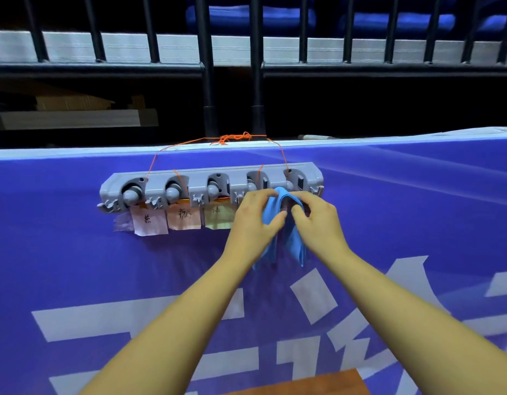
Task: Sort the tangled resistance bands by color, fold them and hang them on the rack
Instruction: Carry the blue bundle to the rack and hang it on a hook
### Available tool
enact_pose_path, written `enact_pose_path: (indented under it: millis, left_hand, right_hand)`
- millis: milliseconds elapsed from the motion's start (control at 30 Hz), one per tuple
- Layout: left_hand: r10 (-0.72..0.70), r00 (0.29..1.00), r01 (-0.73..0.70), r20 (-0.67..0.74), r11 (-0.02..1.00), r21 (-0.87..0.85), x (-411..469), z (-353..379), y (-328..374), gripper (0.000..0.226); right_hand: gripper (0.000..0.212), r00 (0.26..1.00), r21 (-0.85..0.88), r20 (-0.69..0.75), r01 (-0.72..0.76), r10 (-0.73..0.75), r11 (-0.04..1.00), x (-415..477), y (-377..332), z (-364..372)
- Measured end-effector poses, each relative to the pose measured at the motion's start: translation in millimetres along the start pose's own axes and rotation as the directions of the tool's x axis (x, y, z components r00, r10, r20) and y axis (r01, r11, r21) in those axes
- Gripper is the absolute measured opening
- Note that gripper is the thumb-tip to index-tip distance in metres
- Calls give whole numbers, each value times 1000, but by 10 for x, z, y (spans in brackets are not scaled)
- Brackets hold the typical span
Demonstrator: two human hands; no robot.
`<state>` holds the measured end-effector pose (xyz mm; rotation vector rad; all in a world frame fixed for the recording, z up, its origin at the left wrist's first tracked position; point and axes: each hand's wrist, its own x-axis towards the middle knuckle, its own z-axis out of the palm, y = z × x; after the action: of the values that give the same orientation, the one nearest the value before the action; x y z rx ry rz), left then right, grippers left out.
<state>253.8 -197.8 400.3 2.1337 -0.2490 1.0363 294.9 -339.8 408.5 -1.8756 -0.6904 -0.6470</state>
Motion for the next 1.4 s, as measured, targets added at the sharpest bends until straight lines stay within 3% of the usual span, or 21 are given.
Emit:
enact_pose_path:
  millis: [233, 333, 467, 633, 833, 1067, 1200, 1400]
  left_hand:
    - [85, 988, -92, -128, 994, -50, 33, 11, 80, 28]
    - [92, 991, -97, -99, 994, -49, 54, -9, 99, 30]
    - [95, 995, -99, -37, 989, -110, 0, -18, 15, 33]
    - [10, 998, -22, -67, 982, -189, 0, 25, 33, 32]
    - [-25, 996, 10, -89, 987, -161, -4, 19, 96, 26]
    - [-255, 967, 256, 25, 958, -131, -486, -10, -157, 20]
    - [-416, 897, 421, 149, 907, -2, -1106, 98, -581, 17]
    - [-609, 712, 566, 350, 792, 229, -2116, 416, -1051, 22]
  right_hand:
    - [34, 999, 6, -48, -3, 4, 1000, 21, -6, -26]
    - [32, 999, 48, -27, -17, 19, 999, 0, -3, 2]
    - [20, 999, 286, 9, -46, 46, 957, -28, 6, 1]
    - [19, 999, 273, -18, -24, 30, 962, 3, -29, -22]
    - [22, 999, 175, -24, -32, 37, 984, -30, -46, -39]
    - [29, 989, -18, 27, -145, 145, 989, -438, 218, -68]
    - [38, 946, -210, 111, -276, 303, 938, -1070, 727, -15]
    - [49, 764, -445, 311, -408, 565, 797, -2263, 1452, 212]
